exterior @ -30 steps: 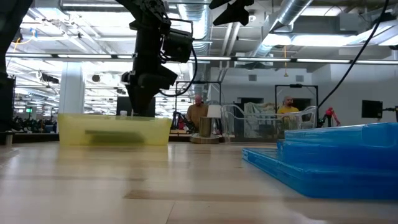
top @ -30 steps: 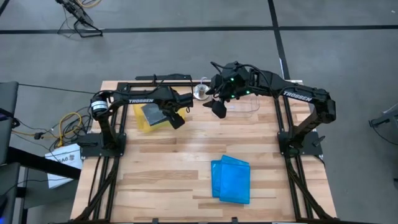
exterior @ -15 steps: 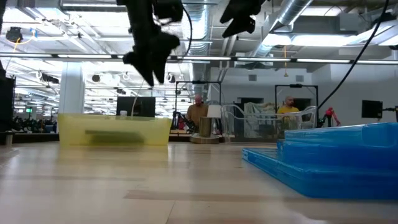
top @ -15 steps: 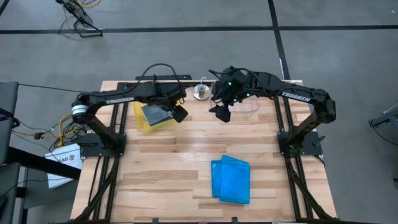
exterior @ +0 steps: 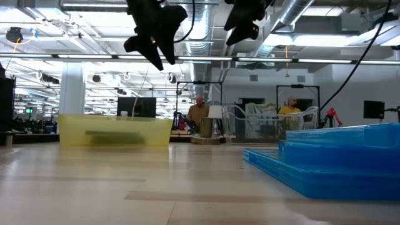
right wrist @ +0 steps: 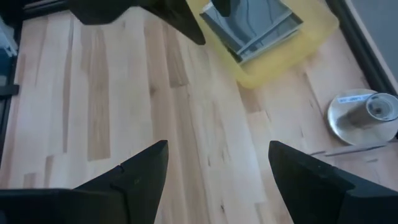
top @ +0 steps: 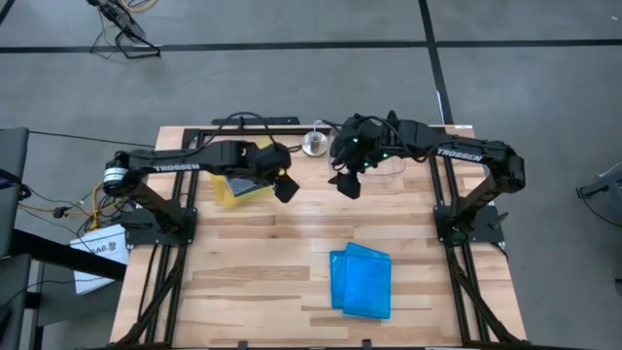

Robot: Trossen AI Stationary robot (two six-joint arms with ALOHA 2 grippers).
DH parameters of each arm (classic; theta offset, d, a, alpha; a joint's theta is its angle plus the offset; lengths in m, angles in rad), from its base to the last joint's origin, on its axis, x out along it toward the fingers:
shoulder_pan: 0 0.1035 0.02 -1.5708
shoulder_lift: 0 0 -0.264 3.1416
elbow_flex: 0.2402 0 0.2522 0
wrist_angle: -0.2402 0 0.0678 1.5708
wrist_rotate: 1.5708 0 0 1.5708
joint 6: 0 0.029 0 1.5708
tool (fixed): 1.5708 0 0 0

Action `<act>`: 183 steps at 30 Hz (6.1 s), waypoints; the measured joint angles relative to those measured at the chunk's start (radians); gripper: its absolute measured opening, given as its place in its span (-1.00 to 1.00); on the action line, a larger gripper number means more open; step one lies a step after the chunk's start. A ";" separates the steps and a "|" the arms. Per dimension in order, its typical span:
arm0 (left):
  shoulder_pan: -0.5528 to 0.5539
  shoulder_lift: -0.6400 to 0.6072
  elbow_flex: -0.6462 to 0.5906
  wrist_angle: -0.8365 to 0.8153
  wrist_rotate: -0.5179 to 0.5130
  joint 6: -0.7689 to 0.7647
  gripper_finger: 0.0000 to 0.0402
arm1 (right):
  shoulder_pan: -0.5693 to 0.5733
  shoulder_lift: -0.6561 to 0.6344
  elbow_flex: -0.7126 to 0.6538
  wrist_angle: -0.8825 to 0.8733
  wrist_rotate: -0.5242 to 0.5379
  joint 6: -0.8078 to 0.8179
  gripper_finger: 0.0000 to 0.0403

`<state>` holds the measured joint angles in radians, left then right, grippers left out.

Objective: Pick & place jewel cases by type
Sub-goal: Put the top blue CD case into the transparent bin

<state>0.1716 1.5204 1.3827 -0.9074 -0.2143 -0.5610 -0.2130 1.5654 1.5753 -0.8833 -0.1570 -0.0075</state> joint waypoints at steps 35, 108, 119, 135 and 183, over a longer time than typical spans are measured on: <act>-0.214 -0.018 -0.421 0.675 0.173 -0.395 0.05 | 0.074 -0.011 0.002 -0.226 -0.001 0.000 0.34; -0.460 0.228 -0.500 1.375 0.149 -0.852 0.05 | 1.088 -0.015 -0.599 0.110 0.367 1.927 0.13; -0.458 0.540 -0.192 1.343 0.304 -0.863 0.05 | 1.105 -0.006 -0.600 0.095 0.434 2.008 0.13; -0.440 0.639 -0.068 1.209 0.370 -0.811 0.05 | 1.109 0.027 -0.758 0.402 0.473 2.129 0.13; -0.306 0.585 -0.069 1.436 0.621 -0.792 0.05 | 0.969 0.029 -0.769 0.401 0.469 1.899 0.01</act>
<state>-0.1349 2.1056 1.3132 0.5289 0.4071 -1.3528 0.7564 1.5944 0.8062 -0.4819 0.3122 1.8917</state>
